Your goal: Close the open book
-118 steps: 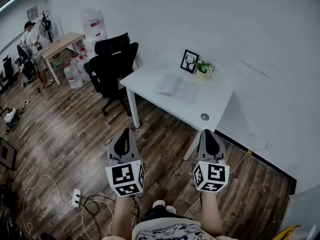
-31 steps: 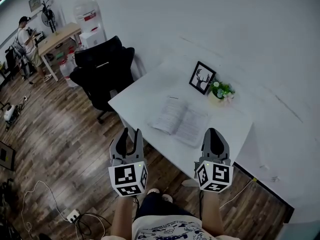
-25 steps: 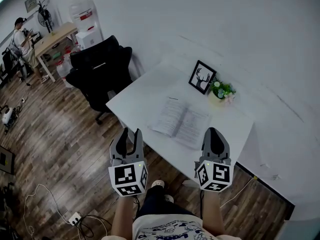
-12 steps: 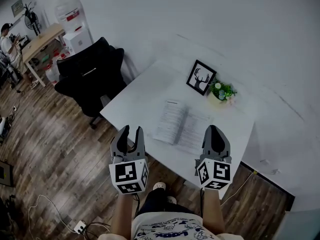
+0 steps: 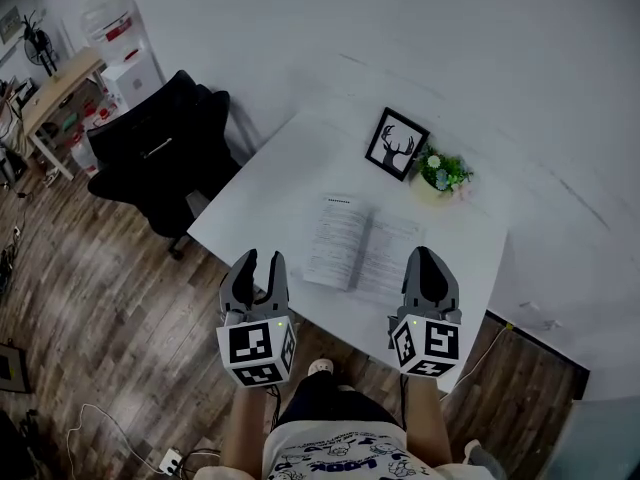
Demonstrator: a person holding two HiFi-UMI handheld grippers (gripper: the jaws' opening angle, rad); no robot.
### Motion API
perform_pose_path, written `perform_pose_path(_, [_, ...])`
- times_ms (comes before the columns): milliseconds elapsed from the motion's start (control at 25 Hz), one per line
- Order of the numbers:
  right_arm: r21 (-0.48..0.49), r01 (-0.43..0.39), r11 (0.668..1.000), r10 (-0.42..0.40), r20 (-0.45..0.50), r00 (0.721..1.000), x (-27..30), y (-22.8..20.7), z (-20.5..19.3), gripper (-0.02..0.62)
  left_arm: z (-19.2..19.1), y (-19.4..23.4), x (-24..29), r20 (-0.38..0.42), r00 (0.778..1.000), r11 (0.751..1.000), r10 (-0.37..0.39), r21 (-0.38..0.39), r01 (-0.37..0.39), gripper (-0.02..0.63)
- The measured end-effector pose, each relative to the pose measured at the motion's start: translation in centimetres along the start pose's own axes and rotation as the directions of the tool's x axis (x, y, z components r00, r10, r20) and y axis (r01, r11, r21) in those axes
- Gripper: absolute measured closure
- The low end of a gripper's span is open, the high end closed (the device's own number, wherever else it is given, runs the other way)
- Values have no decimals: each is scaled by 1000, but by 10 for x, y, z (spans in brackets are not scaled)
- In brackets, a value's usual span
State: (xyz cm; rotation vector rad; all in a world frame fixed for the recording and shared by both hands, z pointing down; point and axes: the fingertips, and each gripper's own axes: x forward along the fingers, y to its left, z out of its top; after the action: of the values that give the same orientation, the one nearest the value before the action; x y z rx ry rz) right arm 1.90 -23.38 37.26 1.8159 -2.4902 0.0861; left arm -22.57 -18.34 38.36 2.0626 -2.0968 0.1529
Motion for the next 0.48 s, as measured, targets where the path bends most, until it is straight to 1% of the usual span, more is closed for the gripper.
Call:
perform_pose_path(200, [-1,23,1000,-23,-18,1000,5,-4,-9,558,-13,-1,10,-30,999,1000,-26,-15,25,482])
perform_pose_path(480, [-1,18,1000,-18,-44,999,13,-12,-20,558,-30,-6,21,-71,997,999,-26,-47,23,482])
